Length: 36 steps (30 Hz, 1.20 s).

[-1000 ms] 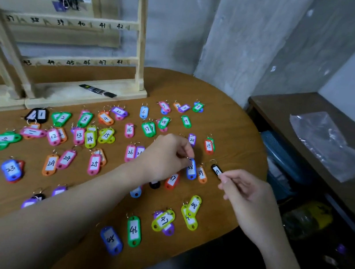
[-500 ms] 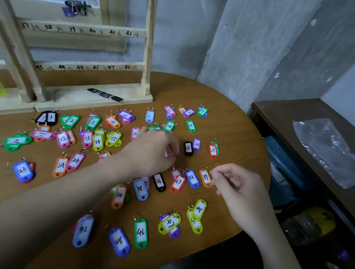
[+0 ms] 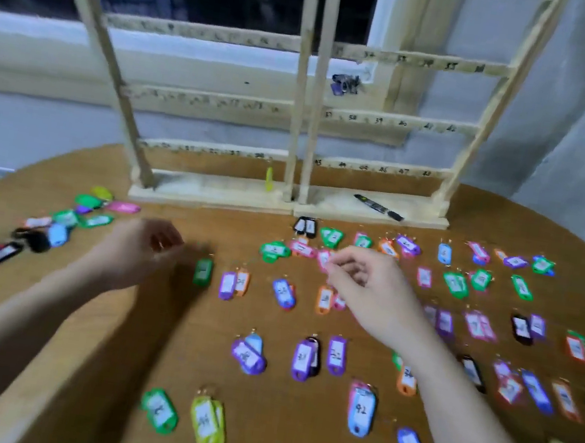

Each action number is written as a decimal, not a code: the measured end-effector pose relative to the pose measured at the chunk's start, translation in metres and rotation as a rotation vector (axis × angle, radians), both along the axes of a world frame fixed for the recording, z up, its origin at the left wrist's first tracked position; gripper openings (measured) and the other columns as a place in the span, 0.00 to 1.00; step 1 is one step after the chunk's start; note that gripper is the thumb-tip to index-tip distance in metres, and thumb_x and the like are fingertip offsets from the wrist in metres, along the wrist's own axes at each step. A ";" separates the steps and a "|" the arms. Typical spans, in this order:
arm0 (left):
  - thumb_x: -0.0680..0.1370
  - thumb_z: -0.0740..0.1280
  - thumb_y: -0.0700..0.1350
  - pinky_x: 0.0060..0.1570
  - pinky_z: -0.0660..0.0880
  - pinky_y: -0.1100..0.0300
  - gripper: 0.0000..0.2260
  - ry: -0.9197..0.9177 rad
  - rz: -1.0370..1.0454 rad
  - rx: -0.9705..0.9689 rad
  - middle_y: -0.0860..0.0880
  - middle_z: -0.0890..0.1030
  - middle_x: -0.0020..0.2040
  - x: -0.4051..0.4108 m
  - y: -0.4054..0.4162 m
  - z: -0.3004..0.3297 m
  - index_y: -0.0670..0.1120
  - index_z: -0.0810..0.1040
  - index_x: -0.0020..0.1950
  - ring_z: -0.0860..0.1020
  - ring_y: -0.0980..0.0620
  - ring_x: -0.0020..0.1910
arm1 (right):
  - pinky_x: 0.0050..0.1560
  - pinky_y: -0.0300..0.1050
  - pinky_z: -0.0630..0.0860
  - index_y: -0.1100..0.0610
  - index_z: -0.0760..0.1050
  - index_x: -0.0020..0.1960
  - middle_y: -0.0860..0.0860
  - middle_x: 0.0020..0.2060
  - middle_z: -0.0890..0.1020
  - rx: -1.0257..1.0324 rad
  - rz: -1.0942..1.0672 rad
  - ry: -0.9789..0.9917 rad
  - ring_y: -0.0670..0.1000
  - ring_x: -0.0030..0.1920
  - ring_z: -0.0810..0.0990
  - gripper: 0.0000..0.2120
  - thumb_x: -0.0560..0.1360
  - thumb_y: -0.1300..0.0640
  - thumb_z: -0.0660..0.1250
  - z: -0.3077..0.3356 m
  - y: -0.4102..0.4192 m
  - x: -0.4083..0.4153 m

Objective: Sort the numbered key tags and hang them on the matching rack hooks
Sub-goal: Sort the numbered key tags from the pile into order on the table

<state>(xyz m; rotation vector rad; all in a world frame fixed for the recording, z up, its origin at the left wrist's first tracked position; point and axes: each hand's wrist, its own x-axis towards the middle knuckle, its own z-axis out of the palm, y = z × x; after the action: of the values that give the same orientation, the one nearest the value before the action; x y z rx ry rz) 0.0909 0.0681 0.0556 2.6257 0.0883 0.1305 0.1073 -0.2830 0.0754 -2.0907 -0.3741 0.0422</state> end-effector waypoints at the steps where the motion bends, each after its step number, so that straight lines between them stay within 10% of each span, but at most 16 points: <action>1: 0.74 0.75 0.40 0.40 0.75 0.56 0.10 0.000 0.049 0.007 0.53 0.82 0.36 -0.008 0.024 -0.001 0.54 0.80 0.40 0.79 0.54 0.36 | 0.43 0.50 0.78 0.55 0.81 0.46 0.53 0.39 0.83 -0.005 0.041 0.004 0.56 0.41 0.82 0.04 0.79 0.60 0.69 -0.002 0.027 0.004; 10: 0.74 0.73 0.43 0.42 0.67 0.56 0.04 -0.097 0.482 -0.022 0.48 0.79 0.44 -0.075 0.167 -0.019 0.48 0.83 0.48 0.77 0.47 0.43 | 0.36 0.30 0.69 0.53 0.82 0.46 0.43 0.36 0.80 -0.073 0.316 -0.061 0.41 0.32 0.74 0.04 0.77 0.57 0.69 -0.020 0.249 0.016; 18: 0.68 0.66 0.64 0.51 0.75 0.53 0.24 -0.126 0.493 0.022 0.50 0.74 0.46 -0.084 0.197 -0.037 0.50 0.80 0.56 0.78 0.46 0.47 | 0.56 0.48 0.76 0.50 0.79 0.63 0.48 0.55 0.78 -0.353 0.307 -0.126 0.54 0.58 0.78 0.12 0.80 0.54 0.66 -0.045 0.348 0.034; 22: 0.73 0.72 0.57 0.49 0.74 0.51 0.14 -0.158 0.420 0.067 0.52 0.74 0.45 -0.081 0.207 -0.042 0.51 0.81 0.54 0.77 0.47 0.46 | 0.59 0.54 0.74 0.47 0.71 0.73 0.50 0.66 0.74 -0.576 0.282 -0.197 0.59 0.62 0.78 0.21 0.82 0.45 0.63 -0.050 0.367 0.046; 36: 0.73 0.77 0.50 0.42 0.71 0.63 0.05 -0.249 0.381 -0.130 0.60 0.81 0.40 -0.081 0.204 -0.044 0.53 0.84 0.46 0.77 0.60 0.42 | 0.34 0.43 0.66 0.50 0.78 0.43 0.44 0.34 0.74 -0.363 0.259 -0.016 0.48 0.37 0.73 0.07 0.77 0.50 0.73 -0.052 0.360 0.069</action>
<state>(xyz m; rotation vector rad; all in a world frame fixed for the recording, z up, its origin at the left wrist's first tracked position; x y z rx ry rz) 0.0104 0.2725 0.0114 2.4139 0.4922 0.5605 0.1760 0.0773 0.0238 -2.3859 -0.6873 0.2644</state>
